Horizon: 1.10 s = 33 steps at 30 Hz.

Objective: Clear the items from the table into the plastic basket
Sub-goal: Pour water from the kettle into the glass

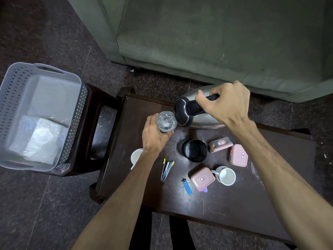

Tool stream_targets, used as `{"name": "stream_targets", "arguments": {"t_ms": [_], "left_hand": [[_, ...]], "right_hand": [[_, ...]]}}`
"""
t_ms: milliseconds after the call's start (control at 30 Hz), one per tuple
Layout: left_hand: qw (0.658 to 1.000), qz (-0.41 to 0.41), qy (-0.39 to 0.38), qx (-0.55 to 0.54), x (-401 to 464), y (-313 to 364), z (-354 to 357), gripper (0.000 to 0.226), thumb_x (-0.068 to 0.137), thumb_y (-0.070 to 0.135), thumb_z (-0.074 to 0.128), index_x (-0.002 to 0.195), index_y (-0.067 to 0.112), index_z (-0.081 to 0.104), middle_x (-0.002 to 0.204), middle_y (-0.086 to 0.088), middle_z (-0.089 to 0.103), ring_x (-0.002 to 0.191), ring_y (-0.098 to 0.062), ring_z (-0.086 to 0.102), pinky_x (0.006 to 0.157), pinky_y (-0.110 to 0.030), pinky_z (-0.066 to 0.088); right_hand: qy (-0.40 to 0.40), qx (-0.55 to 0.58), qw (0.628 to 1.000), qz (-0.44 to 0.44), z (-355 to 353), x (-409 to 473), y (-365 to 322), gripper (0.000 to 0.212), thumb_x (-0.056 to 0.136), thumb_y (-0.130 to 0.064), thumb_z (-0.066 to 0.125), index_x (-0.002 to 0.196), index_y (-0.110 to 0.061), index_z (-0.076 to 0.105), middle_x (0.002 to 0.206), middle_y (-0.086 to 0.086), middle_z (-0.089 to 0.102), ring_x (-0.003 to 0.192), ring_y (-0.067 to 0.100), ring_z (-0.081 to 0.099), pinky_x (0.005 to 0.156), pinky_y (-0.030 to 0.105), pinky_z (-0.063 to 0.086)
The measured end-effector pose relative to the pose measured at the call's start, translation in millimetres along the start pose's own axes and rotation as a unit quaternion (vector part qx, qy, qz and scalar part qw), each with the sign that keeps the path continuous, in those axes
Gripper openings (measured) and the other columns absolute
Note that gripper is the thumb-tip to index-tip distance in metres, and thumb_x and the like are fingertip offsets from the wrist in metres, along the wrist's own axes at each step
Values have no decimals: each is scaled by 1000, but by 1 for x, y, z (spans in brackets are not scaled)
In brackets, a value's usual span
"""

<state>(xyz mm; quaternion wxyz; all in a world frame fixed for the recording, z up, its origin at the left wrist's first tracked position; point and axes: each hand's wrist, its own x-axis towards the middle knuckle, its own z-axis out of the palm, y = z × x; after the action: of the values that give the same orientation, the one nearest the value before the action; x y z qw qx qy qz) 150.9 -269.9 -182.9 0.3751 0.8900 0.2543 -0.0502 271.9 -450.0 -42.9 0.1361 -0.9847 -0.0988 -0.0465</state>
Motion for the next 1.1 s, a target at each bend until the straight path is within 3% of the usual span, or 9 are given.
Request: {"name": "stream_targets", "arguments": {"t_ms": [233,433,600,900,1100], "left_hand": [[1000,-8,-7,1,0,2,-1,88,65,40,96,140,17,55,137,1,58,124,-19,61,106,-35,51],[1000,-7,-8,2,-1,2,-2,87,65,39,96,139,18,55,136,1,58,123,-19,61,105,-35,52],[1000,-7,-5,0,-1,2,-2,86,65,37,96,138,18,56,136,0,58,123,-19,61,104,-33,50],[1000,-13,-8,-4,-2,2,-1,88,65,35,96,140,15,55,138,0,58,126,-21,60,107,-34,48],[1000,-17,-11,-1,-1,1,0,91,66,37,96,143,15,53,140,0,57,128,-20,59,108,-35,48]], "right_hand": [[0,-4,1000,6,-2,0,0,61,79,-59,58,45,-14,34,38,7,28,48,32,35,56,26,25],[-4,-5,1000,10,-4,0,0,60,79,-59,57,49,-7,52,39,7,27,48,32,34,55,26,24],[-7,-9,1000,7,-9,0,-1,57,79,-56,61,46,-15,40,38,4,23,48,31,32,52,26,19],[-10,-8,1000,2,-12,0,0,55,80,-54,63,47,-14,44,37,2,21,47,29,30,50,19,16],[-3,-10,1000,6,-12,0,0,56,80,-55,61,46,-15,42,36,1,21,47,30,31,58,26,23]]}}
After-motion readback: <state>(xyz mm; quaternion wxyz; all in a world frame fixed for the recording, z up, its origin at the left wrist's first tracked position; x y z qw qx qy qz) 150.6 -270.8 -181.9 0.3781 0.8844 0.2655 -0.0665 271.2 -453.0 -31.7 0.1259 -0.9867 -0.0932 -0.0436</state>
